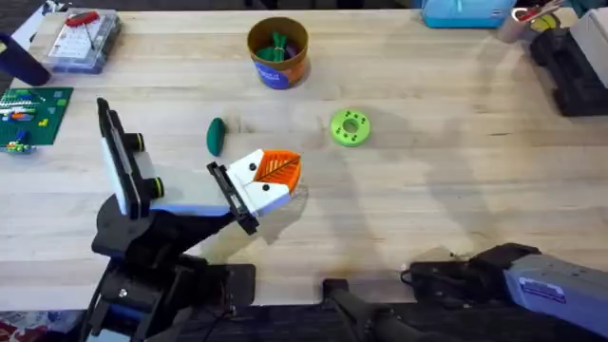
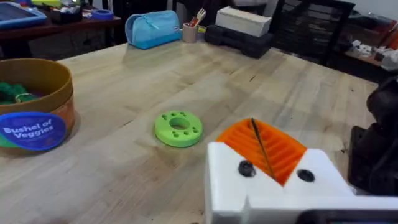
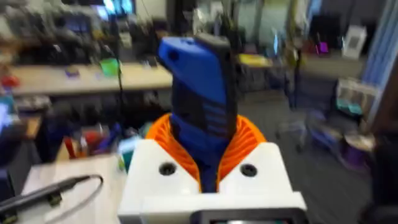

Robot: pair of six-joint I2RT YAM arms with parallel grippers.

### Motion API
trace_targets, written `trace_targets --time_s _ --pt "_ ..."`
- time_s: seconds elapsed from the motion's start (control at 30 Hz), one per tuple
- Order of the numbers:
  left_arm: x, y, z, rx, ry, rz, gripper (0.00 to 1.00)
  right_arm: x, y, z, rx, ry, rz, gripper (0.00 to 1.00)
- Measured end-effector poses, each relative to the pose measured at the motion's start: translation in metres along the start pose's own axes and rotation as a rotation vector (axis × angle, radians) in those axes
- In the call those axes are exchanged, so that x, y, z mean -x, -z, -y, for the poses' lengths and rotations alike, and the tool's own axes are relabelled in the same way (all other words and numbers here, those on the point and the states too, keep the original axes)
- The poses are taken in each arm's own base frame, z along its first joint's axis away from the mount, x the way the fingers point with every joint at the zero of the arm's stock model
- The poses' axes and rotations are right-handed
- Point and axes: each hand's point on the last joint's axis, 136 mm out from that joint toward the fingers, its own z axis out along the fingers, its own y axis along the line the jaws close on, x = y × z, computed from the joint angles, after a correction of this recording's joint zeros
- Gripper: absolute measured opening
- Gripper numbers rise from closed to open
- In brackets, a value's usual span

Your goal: Pick up the gripper from the table and insert it into the empty holder that is missing its gripper. Then pick up a screw, insert it into the mounting hole, and use the screwdriver to tighten it. Finally, clean up the table by picking up the vegetable and placing it into the bucket.

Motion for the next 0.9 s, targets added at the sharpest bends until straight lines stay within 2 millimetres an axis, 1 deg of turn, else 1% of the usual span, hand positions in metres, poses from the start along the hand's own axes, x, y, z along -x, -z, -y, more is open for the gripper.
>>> trace_targets --time_s 0.1,0.23,0.33,0.43,0.5,0.63,0.9 --pt "0.000 0.000 0.000 0.000 0.000 0.000 0.017 -0.015 0.004 -0.007 0.044 -0.020 0.067 0.085" --pt "0.000 0.000 0.000 0.000 0.000 0.000 0.017 -0.045 0.008 -0.014 0.086 -0.140 0.078 0.087" --pt "0.000 0.000 0.000 0.000 0.000 0.000 0.017 -0.066 0.003 -0.022 0.132 -0.241 0.051 0.085" --pt "0.000 0.000 0.000 0.000 0.000 0.000 0.017 -0.078 -0.005 -0.036 0.193 -0.312 0.025 0.087" --pt "0.000 0.000 0.000 0.000 0.000 0.000 0.017 -0.080 -0.008 -0.049 0.242 -0.342 0.013 0.086" --pt "0.000 0.000 0.000 0.000 0.000 0.000 0.017 -0.074 -0.008 -0.075 0.353 -0.342 0.012 0.085" --pt "0.000 0.000 0.000 0.000 0.000 0.000 0.017 -0.070 -0.006 -0.104 0.475 -0.328 0.000 0.085"
